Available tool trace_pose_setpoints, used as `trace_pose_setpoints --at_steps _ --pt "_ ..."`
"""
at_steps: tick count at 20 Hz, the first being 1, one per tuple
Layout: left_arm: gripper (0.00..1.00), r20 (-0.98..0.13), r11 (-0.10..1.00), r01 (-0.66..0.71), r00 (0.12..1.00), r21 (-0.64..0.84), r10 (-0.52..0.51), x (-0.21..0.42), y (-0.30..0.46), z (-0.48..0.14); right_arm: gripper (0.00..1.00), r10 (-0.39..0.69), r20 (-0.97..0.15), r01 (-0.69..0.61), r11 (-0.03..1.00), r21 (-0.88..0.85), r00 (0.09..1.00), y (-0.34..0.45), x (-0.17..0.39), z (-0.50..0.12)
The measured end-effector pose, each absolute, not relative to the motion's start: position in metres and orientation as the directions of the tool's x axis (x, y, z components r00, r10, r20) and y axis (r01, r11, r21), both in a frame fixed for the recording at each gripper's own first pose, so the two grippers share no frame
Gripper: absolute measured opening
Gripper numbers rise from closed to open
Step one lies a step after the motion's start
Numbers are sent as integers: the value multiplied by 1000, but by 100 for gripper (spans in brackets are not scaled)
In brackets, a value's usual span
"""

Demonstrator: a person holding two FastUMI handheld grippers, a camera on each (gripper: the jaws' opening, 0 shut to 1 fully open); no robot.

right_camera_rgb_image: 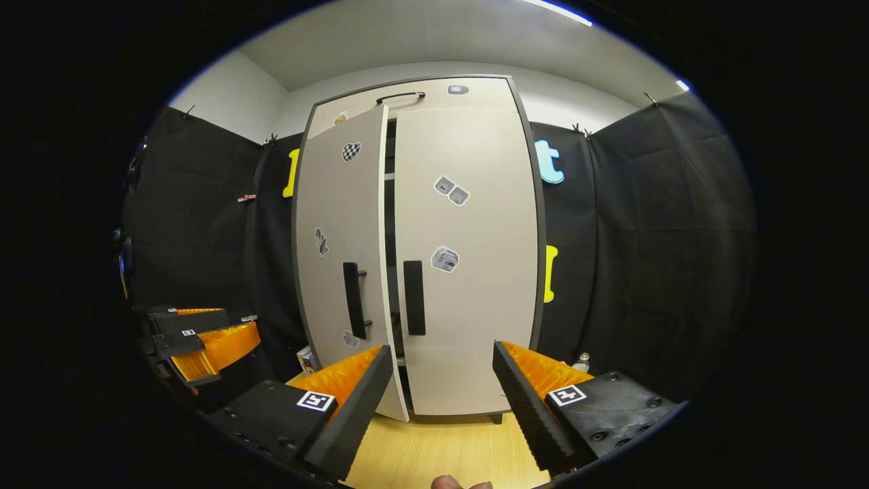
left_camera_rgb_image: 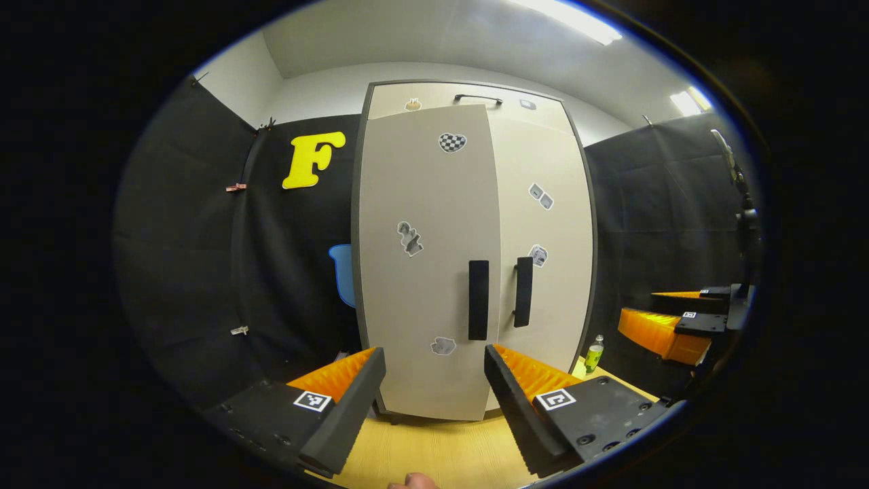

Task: Grab one shoe with the right hand and put it into the shoe cabinet, grab the other shoe with the left hand and put it into the shoe cabinet; then close the right door with the right hand and the left door with the left hand.

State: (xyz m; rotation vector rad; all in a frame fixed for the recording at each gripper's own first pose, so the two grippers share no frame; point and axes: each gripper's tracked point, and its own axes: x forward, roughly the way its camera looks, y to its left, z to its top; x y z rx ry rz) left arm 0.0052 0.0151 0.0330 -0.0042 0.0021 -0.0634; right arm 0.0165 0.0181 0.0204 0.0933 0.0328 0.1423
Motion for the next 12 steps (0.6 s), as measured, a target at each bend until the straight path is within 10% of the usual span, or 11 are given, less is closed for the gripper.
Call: trace_pose_setpoints --at_steps 12 --pt "93 3 998 64 998 -5 -64 15 16 38 98 160 -8 -159 984 85 987 24 20 26"
